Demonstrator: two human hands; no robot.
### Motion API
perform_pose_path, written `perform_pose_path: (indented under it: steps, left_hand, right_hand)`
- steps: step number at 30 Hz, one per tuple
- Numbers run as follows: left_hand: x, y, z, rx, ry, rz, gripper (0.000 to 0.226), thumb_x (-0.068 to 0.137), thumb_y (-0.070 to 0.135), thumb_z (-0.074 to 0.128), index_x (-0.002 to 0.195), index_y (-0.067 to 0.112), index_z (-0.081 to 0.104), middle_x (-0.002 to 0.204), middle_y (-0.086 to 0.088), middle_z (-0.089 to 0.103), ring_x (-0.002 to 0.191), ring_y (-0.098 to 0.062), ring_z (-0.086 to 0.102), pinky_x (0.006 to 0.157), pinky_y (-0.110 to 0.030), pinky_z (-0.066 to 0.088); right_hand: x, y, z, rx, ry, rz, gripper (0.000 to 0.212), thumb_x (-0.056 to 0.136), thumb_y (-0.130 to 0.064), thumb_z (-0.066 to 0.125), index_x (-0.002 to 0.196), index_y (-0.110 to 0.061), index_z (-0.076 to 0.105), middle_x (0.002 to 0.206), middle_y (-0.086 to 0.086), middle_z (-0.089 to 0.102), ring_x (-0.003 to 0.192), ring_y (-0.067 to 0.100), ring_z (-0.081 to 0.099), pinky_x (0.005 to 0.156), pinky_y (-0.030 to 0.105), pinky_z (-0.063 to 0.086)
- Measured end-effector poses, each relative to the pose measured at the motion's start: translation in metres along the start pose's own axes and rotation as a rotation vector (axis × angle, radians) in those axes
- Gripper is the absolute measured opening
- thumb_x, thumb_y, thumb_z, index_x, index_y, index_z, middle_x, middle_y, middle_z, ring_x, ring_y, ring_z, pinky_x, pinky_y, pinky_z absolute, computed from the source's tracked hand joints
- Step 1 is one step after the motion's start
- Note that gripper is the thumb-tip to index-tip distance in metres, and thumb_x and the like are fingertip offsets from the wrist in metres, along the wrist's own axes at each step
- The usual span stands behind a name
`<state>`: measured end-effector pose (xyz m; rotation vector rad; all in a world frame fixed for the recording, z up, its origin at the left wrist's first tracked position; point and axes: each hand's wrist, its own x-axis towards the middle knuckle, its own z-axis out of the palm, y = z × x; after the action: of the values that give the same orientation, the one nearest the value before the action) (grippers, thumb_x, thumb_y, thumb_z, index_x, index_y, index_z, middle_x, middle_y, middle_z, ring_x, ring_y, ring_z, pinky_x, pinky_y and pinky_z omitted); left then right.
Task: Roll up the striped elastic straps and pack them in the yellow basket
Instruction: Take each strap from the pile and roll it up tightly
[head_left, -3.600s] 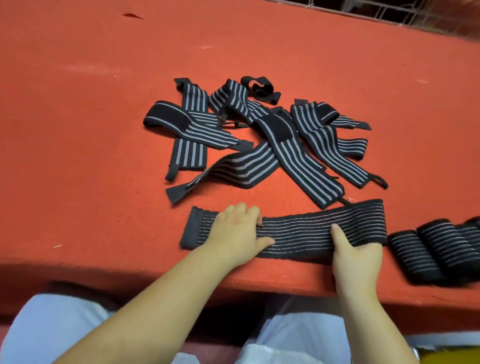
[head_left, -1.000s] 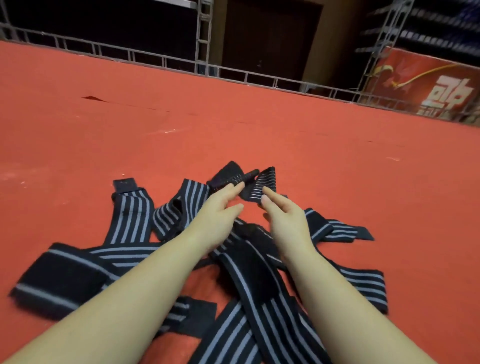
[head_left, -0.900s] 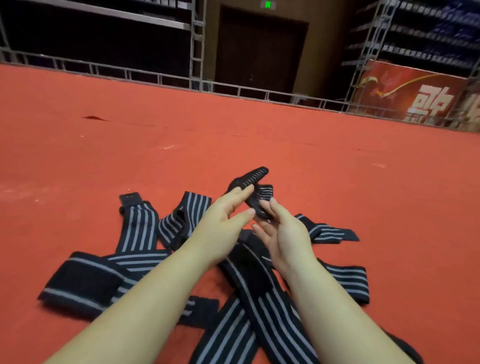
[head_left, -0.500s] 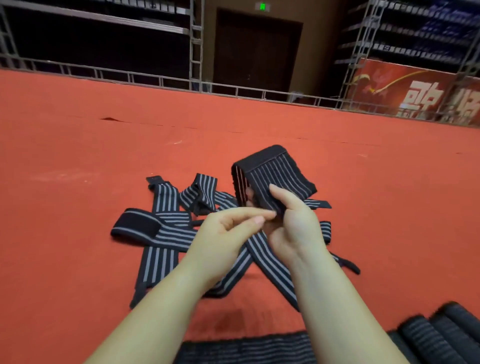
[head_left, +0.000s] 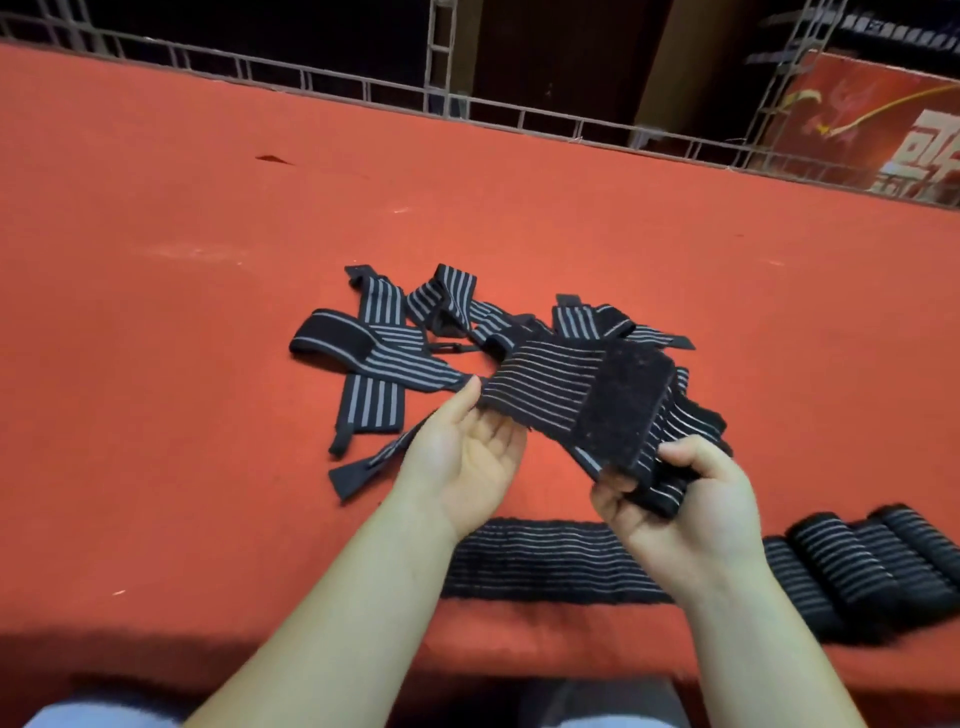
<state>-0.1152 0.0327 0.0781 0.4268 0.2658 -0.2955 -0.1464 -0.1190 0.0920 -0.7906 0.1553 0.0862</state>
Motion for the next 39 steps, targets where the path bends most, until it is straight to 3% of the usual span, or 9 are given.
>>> perform_pose_path:
  steps: [4, 10, 13, 16, 19, 21, 24, 29, 39]
  left_hand:
    - [-0.001, 0.004, -0.021, 0.039, 0.100, 0.095, 0.016, 0.091, 0.016, 0.055, 0.101, 0.006, 0.063, 0.085, -0.003, 0.068, 0.077, -0.013, 0.064, 0.065, -0.022, 0.054]
    - [-0.006, 0.006, -0.040, 0.261, 0.176, 0.202, 0.010, 0.090, 0.015, 0.055, 0.085, 0.015, 0.063, 0.070, 0.003, 0.066, 0.061, -0.009, 0.060, 0.055, -0.019, 0.047]
    - [-0.006, 0.001, -0.044, 0.413, 0.138, 0.229, 0.014, 0.090, 0.016, 0.054, 0.082, 0.016, 0.065, 0.067, 0.004, 0.068, 0.056, -0.007, 0.062, 0.054, -0.019, 0.046]
    - [-0.005, -0.009, -0.045, 0.568, 0.106, 0.249, 0.017, 0.089, 0.013, 0.056, 0.077, 0.014, 0.068, 0.069, 0.002, 0.069, 0.057, -0.009, 0.060, 0.054, -0.017, 0.047]
    - [-0.005, -0.022, -0.042, 0.636, 0.085, 0.224, 0.018, 0.090, 0.016, 0.056, 0.076, 0.011, 0.067, 0.068, 0.001, 0.069, 0.057, -0.010, 0.060, 0.056, -0.018, 0.049]
    - [-0.007, -0.027, -0.039, 0.642, 0.078, 0.194, 0.021, 0.091, 0.020, 0.055, 0.076, 0.010, 0.066, 0.066, 0.000, 0.068, 0.057, -0.011, 0.061, 0.059, -0.021, 0.050]
    - [-0.011, -0.031, -0.045, 0.726, 0.079, 0.219, 0.024, 0.089, 0.026, 0.058, 0.074, 0.010, 0.068, 0.073, -0.006, 0.069, 0.067, -0.019, 0.060, 0.065, -0.031, 0.048]
    - [-0.021, -0.020, -0.064, 0.873, 0.203, 0.459, 0.024, 0.091, 0.023, 0.056, 0.079, 0.011, 0.072, 0.082, -0.006, 0.072, 0.073, -0.016, 0.063, 0.066, -0.027, 0.047]
    - [-0.029, 0.019, -0.104, 1.036, 0.303, 0.345, 0.037, 0.089, 0.022, 0.059, 0.055, 0.014, 0.071, 0.060, 0.002, 0.066, 0.063, -0.012, 0.058, 0.068, -0.028, 0.045]
  right_hand:
    - [0.002, 0.004, -0.029, -0.070, 0.096, -0.024, 0.031, 0.027, -0.015, 0.065, 0.056, -0.010, 0.055, 0.053, 0.005, 0.047, 0.039, 0.016, 0.038, 0.043, 0.025, 0.039]
    - [0.016, 0.008, -0.062, -0.357, 0.383, -0.130, 0.017, 0.088, -0.006, 0.047, 0.077, -0.013, 0.057, 0.056, -0.006, 0.063, 0.052, 0.008, 0.056, 0.052, 0.024, 0.044]
    - [0.024, 0.011, -0.077, -0.615, 0.452, -0.211, 0.008, 0.088, -0.012, 0.056, 0.094, -0.015, 0.061, 0.080, -0.005, 0.072, 0.077, 0.010, 0.069, 0.064, 0.024, 0.054]
    - [0.021, 0.020, -0.081, -1.075, 0.545, -0.379, 0.050, 0.073, -0.035, 0.066, 0.118, -0.019, 0.053, 0.122, 0.007, 0.058, 0.117, 0.023, 0.053, 0.103, 0.041, 0.040]
    - [0.005, 0.041, -0.063, -1.204, 0.418, -0.566, 0.046, 0.069, -0.042, 0.061, 0.108, -0.020, 0.058, 0.121, 0.003, 0.057, 0.118, 0.017, 0.051, 0.106, 0.036, 0.036]
    - [-0.006, 0.061, -0.048, -1.128, 0.241, -0.481, 0.022, 0.075, -0.044, 0.061, 0.079, -0.023, 0.063, 0.088, -0.002, 0.067, 0.087, 0.009, 0.061, 0.085, 0.028, 0.047]
    - [-0.017, 0.083, -0.025, -0.827, 0.055, -0.044, 0.050, 0.077, -0.061, 0.054, 0.067, -0.014, 0.069, 0.070, 0.002, 0.071, 0.060, 0.010, 0.058, 0.057, 0.021, 0.045]
    - [0.002, 0.108, -0.009, -0.225, 0.004, 0.488, 0.072, 0.077, -0.071, 0.037, 0.107, -0.013, 0.067, 0.113, 0.006, 0.069, 0.109, 0.021, 0.061, 0.100, 0.037, 0.043]
    - [0.027, 0.109, -0.013, 0.167, 0.278, 0.104, 0.016, 0.085, -0.003, 0.057, 0.094, -0.016, 0.059, 0.084, 0.000, 0.069, 0.074, 0.014, 0.064, 0.064, 0.022, 0.051]
